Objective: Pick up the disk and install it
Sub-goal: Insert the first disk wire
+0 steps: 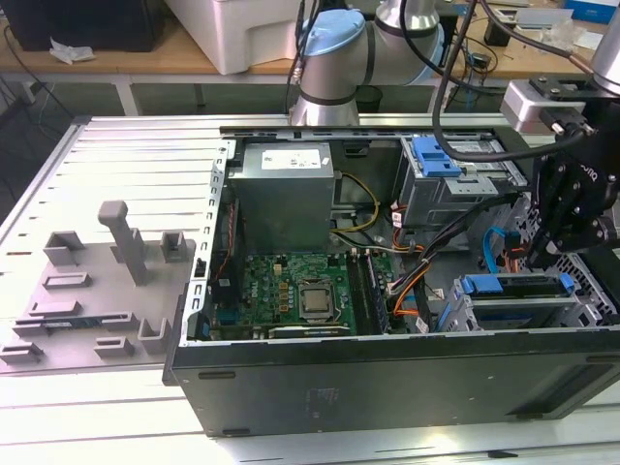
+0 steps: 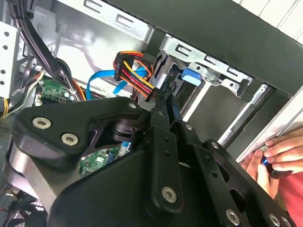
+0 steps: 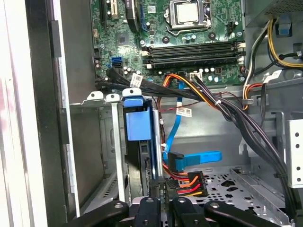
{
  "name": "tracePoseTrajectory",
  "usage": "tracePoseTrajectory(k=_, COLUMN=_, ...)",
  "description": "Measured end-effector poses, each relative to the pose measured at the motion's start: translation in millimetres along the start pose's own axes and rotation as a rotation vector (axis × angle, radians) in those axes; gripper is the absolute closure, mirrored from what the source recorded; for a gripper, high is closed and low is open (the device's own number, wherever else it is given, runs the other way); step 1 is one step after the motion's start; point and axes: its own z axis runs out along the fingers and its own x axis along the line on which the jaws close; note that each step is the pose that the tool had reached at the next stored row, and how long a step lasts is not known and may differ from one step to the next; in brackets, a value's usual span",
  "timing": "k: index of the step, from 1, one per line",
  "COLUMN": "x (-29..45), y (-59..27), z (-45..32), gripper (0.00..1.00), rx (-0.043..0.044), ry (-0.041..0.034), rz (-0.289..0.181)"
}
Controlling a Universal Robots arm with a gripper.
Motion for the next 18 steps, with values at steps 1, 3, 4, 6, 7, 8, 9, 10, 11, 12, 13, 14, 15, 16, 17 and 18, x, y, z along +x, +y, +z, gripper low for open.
tracePoseTrajectory(k=1, x=1.0, y=0.0, z=0.0, gripper=0.84, rx=0.0002, ry=0.0001, rz=0.000)
tracePoseTrajectory(k=3, x=1.1, y=0.1, z=0.0, gripper=0.84, rx=0.0002, ry=0.0001, rz=0.000)
tracePoseTrajectory(k=4, x=1.1, y=0.1, z=0.0, gripper=0.84, rx=0.0002, ry=0.0001, rz=0.000)
tracePoseTrajectory(k=6, x=1.1, y=0.1, z=0.0, gripper=0.84, rx=0.0002, ry=0.0000, rz=-0.001)
tracePoseTrajectory(k=7, x=1.2, y=0.0, z=0.1, gripper=0.84, rx=0.0002, ry=0.0000, rz=-0.001)
tracePoseTrajectory(k=8, x=1.4, y=0.0, z=0.1, gripper=0.84, rx=0.0002, ry=0.0000, rz=-0.001)
tracePoseTrajectory(k=9, x=1.6, y=0.0, z=0.1, gripper=0.84, rx=0.0002, ry=0.0001, rz=-0.001)
tracePoseTrajectory(k=10, x=1.8, y=0.0, z=0.0, gripper=0.84, rx=0.0002, ry=0.0001, rz=-0.001)
tracePoseTrajectory(k=11, x=2.2, y=0.0, z=0.1, gripper=0.84, rx=0.0002, ry=0.0001, rz=-0.001)
tracePoseTrajectory(k=12, x=2.3, y=0.0, z=0.1, gripper=0.84, rx=0.0002, ry=0.0000, rz=-0.001)
tracePoseTrajectory(k=13, x=2.4, y=-0.1, z=0.1, gripper=0.84, rx=0.0002, ry=0.0000, rz=-0.001)
tracePoseTrajectory(k=14, x=2.6, y=-0.1, z=0.1, gripper=0.84, rx=0.0002, ry=0.0000, rz=-0.001)
tracePoseTrajectory(k=15, x=2.8, y=-0.1, z=0.1, gripper=0.84, rx=0.0003, ry=0.0001, rz=-0.001)
tracePoseTrajectory(k=16, x=3.1, y=-0.1, z=0.2, gripper=0.84, rx=0.0002, ry=0.0001, rz=-0.001)
tracePoseTrajectory(k=17, x=3.4, y=-0.1, z=0.2, gripper=0.84, rx=0.0002, ry=0.0001, rz=-0.001)
tracePoseTrajectory(k=18, x=3.9, y=-0.2, z=0.2, gripper=0.84, rx=0.0002, ry=0.0001, rz=-0.001)
